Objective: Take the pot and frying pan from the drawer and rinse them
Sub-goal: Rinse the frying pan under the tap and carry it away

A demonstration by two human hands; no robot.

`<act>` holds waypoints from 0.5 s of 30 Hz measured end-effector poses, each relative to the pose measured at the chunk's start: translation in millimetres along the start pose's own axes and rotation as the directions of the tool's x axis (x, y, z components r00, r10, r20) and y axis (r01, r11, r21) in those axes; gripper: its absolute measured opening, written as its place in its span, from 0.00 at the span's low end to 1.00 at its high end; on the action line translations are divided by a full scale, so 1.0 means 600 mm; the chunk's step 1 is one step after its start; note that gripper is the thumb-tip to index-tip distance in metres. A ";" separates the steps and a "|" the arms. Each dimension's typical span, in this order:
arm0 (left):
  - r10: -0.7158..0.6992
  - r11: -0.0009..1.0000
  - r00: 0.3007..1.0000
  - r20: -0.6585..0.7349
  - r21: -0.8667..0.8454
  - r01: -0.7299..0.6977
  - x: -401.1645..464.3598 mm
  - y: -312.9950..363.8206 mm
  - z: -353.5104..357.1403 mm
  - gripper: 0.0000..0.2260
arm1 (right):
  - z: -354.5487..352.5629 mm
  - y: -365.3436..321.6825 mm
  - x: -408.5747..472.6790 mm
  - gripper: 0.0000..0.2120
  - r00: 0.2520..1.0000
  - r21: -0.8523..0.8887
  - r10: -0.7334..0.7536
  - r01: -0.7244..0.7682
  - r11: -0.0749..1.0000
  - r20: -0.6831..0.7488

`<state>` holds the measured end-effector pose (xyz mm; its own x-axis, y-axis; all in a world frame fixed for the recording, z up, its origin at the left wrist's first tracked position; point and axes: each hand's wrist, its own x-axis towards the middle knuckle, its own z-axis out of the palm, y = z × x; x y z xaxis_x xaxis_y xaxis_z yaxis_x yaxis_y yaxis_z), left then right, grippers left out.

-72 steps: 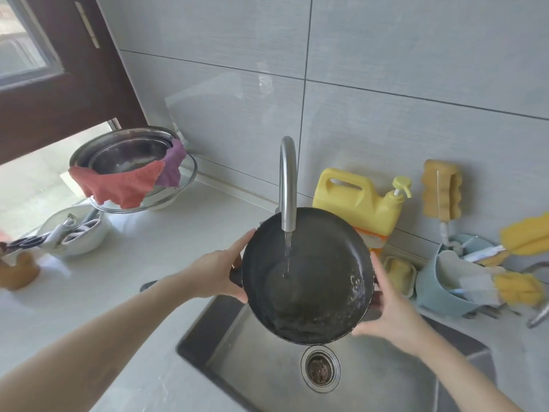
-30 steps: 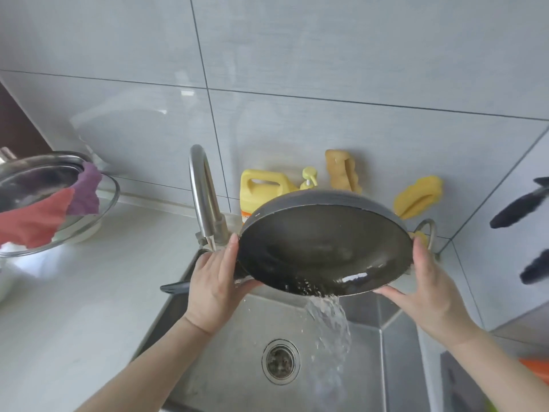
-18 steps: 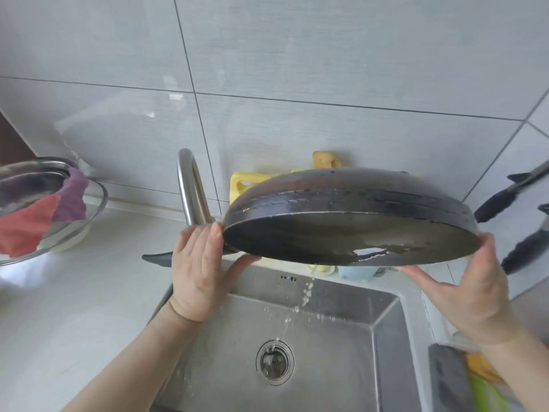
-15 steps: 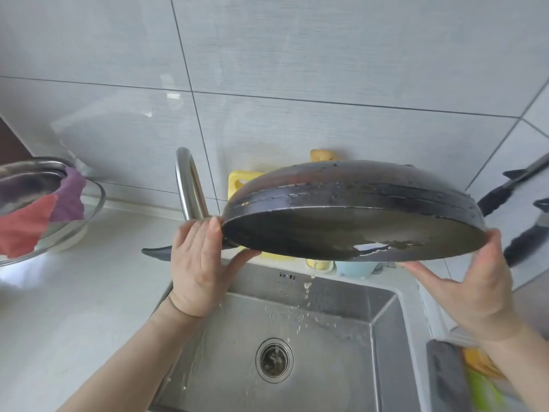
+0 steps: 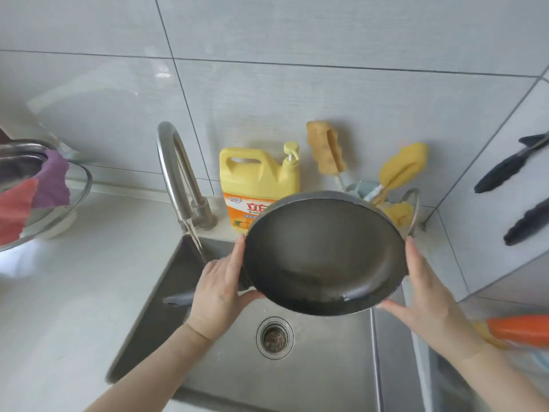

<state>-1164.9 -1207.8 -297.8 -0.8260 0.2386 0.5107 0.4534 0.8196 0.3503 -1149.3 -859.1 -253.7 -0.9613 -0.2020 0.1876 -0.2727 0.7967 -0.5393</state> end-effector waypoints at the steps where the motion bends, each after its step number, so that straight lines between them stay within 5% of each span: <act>1: -0.039 0.998 0.993 0.110 -0.035 0.043 -0.016 -0.010 0.019 0.55 | 0.021 0.014 -0.013 0.65 0.994 0.015 0.056 -0.058 0.998 0.091; 7: -0.226 0.964 0.775 0.591 0.020 0.266 -0.087 -0.076 0.129 0.60 | 0.148 0.074 -0.060 0.67 0.868 0.078 0.282 -0.342 0.937 0.409; 15: -0.296 0.914 0.450 0.843 0.112 0.391 -0.128 -0.126 0.219 0.60 | 0.267 0.134 -0.088 0.68 0.705 0.072 0.393 -0.531 0.844 0.590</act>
<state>-1179.4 -1219.6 -466.5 -0.7879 0.3039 -0.5356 0.0536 0.9003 0.4319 -1127.1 -875.9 -438.6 -0.8088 -0.1655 -0.5643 0.2776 0.7386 -0.6144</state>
